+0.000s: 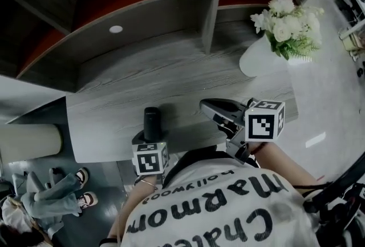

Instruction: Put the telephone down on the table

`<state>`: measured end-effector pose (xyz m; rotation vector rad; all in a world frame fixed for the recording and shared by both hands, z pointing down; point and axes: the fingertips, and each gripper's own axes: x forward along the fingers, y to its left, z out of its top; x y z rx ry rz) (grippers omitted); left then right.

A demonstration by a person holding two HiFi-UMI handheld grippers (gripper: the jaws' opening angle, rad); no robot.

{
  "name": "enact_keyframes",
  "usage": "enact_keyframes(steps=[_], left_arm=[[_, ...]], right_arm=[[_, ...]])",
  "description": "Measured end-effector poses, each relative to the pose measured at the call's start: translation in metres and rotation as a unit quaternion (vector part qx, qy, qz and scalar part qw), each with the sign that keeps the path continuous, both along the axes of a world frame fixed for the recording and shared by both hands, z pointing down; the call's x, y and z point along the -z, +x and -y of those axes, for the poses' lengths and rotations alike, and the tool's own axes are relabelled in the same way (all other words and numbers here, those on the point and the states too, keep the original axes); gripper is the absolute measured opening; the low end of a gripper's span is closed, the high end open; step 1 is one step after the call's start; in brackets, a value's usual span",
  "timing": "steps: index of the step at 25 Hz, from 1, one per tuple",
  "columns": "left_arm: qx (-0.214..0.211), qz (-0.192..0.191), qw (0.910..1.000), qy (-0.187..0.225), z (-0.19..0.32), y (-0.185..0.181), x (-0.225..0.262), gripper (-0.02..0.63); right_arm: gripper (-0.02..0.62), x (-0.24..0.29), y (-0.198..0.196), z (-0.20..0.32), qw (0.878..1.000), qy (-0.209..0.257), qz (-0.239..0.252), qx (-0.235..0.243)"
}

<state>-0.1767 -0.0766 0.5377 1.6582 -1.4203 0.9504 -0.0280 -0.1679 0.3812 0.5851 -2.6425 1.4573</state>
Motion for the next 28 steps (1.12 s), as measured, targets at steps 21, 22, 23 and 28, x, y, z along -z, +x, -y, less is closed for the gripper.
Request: enact_keyframes(steps=[21, 22, 23, 28], left_arm=[[0.001, -0.005, 0.9998, 0.018, 0.001, 0.0, -0.001, 0.284], [0.004, -0.004, 0.9998, 0.017, 0.002, -0.001, -0.001, 0.284], [0.007, -0.003, 0.9999, 0.012, 0.001, 0.0, -0.001, 0.284], [0.01, -0.004, 0.9999, 0.007, 0.0, 0.001, -0.001, 0.285]], right_arm=[[0.012, -0.018, -0.11, -0.013, 0.978, -0.021, -0.023, 0.204], [0.012, -0.019, -0.11, -0.016, 0.976, -0.022, -0.026, 0.214], [0.011, -0.02, -0.108, -0.019, 0.974, -0.023, -0.03, 0.225], [0.012, -0.028, -0.088, -0.03, 0.963, -0.029, -0.052, 0.264]])
